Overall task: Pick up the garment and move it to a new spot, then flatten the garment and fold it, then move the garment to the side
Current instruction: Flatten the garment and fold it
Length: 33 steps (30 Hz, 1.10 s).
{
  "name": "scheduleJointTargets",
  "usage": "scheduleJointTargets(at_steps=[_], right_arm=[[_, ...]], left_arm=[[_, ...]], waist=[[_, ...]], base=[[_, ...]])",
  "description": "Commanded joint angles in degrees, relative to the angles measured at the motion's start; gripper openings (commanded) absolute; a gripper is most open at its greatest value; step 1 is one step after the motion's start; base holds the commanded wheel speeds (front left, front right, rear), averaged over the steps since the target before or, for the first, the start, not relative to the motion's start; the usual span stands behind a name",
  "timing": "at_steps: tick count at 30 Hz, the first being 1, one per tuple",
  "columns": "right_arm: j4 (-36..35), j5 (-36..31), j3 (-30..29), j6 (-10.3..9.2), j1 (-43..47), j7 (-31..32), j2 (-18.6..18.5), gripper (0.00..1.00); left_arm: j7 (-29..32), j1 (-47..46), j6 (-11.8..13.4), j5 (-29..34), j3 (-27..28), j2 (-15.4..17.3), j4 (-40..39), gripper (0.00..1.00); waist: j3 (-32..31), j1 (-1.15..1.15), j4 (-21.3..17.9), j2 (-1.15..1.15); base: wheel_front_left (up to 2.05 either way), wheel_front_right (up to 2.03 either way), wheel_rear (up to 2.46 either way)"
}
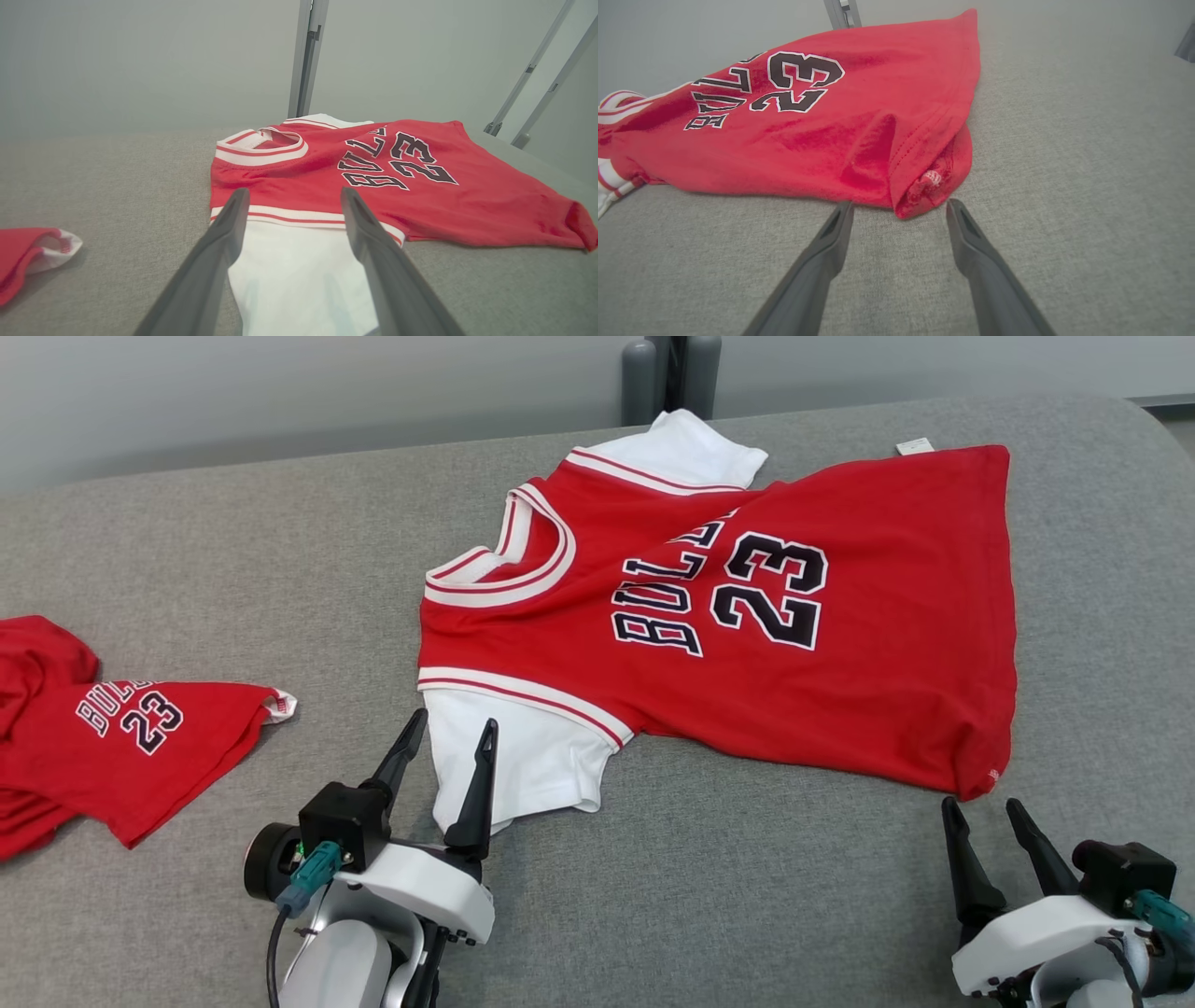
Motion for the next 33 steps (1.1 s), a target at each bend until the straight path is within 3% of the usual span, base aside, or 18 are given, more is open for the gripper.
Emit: scheduleJointTargets(at_steps=[1, 13, 14, 15, 17, 33], right_arm=[[0.6, -0.3, -0.3, -0.02, -0.9, -0.1, -0.1, 1.0], [8.7, -0.5, -0.7, -0.02, -4.9, -0.2, 0.4, 1.0], [9.2, -0.5, -0.9, -0.03, -5.1, -0.2, 0.4, 0.91], [9.7, -0.6, -1.0, -0.03, -5.2, -0.1, 0.2, 0.42], [10.6, -1.1, -1.3, -0.03, -5.5, -0.1, -0.2, 0.0], [6.6, 1.3, -4.7, -0.03, -3.8, 0.3, -2.6, 0.0]], left_arm=[[-0.2, -0.8, -0.1, 0.1, 0.1, 0.2, 0.0, 1.0], [-0.2, -1.2, -0.2, 0.7, 0.2, 0.2, 0.0, 1.0], [-0.2, -1.2, -0.2, 0.7, 0.3, 0.2, 0.0, 1.0], [-0.2, -1.2, -0.2, 0.8, 0.4, 0.2, -0.1, 1.0], [-0.2, -1.2, -0.3, 1.0, 0.6, 0.2, -0.1, 1.0], [-0.2, 0.2, -0.1, 1.0, 0.2, 0.2, 0.8, 1.0]], waist=[[0.0, 0.0, 0.2, 0.0], [1.0, 0.0, 2.2, 0.0], [1.1, 0.0, 2.3, 0.0], [1.2, 0.0, 2.4, 0.0], [1.2, 0.0, 2.4, 0.0], [-0.7, 0.0, -0.7, 0.0]], base=[[0.0, 0.0, 0.0], [0.0, 0.0, 0.0], [0.0, 0.0, 0.0], [0.0, 0.0, 0.0], [0.0, 0.0, 0.0], [0.0, 0.0, 0.0]])
